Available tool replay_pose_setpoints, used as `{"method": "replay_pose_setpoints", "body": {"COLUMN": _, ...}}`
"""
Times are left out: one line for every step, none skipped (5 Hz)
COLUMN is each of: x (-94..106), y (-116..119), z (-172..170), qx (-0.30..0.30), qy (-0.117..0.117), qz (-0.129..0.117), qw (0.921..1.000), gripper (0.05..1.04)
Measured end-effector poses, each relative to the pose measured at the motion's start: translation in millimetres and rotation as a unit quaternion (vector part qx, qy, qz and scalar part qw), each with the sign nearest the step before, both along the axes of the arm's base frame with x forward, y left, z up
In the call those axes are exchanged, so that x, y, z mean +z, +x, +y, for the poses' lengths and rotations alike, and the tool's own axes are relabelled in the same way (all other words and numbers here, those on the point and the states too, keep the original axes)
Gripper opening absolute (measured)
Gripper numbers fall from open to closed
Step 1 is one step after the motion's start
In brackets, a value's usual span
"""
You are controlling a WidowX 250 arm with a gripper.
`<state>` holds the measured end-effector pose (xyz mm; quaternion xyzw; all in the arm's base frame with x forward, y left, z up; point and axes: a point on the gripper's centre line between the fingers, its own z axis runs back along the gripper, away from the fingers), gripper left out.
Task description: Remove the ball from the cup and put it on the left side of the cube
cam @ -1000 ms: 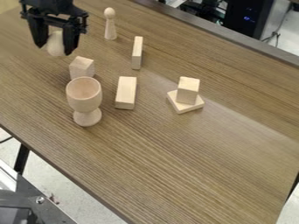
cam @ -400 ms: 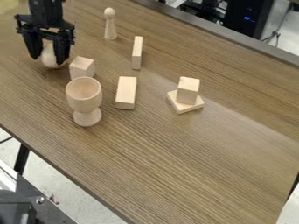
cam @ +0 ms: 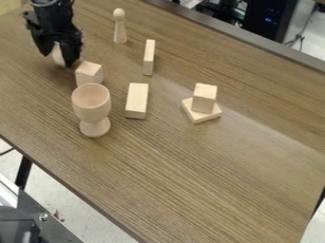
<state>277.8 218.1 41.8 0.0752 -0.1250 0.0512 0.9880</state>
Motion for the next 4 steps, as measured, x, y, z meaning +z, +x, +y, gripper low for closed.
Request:
{"method": "replay_pose_setpoints", "body": {"x": -2.8, "y": 3.7, "z": -1.0, "qx": -0.054, "qy": 0.013, "qz": -0.047, "qw": 0.9973, "gripper": 0.730}}
{"method": "replay_pose_setpoints", "body": {"x": -4.4, "y": 3.9, "z": 1.4, "qx": -0.100, "qy": 0.020, "qz": -0.097, "qw": 0.9900, "gripper": 0.730}}
{"method": "replay_pose_setpoints", "body": {"x": -4.1, "y": 2.9, "z": 3.5, "qx": -0.107, "qy": 0.016, "qz": -0.123, "qw": 0.9865, "gripper": 0.730}}
{"method": "replay_pose_setpoints", "body": {"x": -5.8, "y": 0.5, "z": 3.7, "qx": -0.104, "qy": 0.012, "qz": -0.121, "qw": 0.9871, "gripper": 0.777}}
